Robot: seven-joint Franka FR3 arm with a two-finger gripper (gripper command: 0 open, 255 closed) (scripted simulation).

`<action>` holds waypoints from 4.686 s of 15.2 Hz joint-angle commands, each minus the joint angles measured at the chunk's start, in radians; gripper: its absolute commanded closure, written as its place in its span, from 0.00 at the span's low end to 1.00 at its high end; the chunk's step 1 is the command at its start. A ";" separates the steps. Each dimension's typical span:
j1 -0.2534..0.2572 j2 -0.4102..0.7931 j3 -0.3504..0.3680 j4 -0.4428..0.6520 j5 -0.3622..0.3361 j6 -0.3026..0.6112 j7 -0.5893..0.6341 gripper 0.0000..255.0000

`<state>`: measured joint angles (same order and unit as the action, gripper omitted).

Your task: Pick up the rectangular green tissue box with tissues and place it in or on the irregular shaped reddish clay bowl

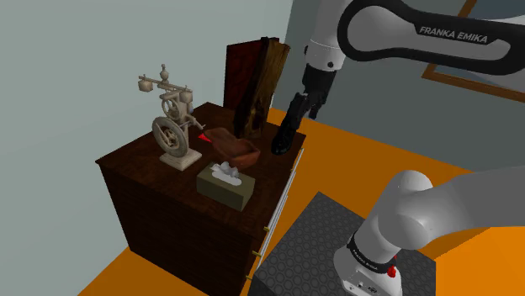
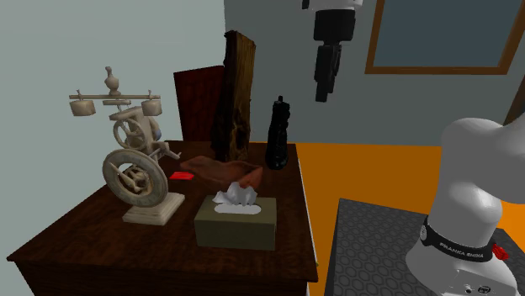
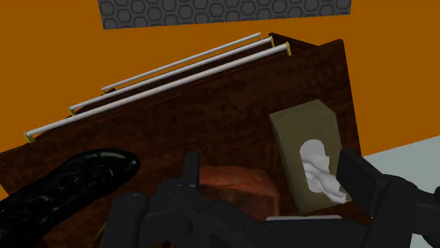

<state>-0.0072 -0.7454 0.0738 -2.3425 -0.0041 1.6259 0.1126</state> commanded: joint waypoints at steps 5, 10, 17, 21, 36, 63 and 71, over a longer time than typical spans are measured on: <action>0.005 0.168 0.103 0.066 -0.033 0.028 0.083 0.00; 0.004 0.398 0.222 0.174 -0.107 0.035 0.200 0.00; 0.029 0.759 0.342 0.374 -0.272 -0.022 0.383 0.00; 0.080 0.977 0.364 0.515 -0.376 -0.091 0.474 0.00; 0.068 0.987 0.349 0.419 -0.397 -0.001 0.489 0.00; 0.068 0.910 0.358 0.539 -0.366 -0.178 0.416 1.00; 0.071 0.891 0.360 0.623 -0.362 -0.273 0.383 1.00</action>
<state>0.0630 0.1489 0.4335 -1.7297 -0.3672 1.3661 0.4997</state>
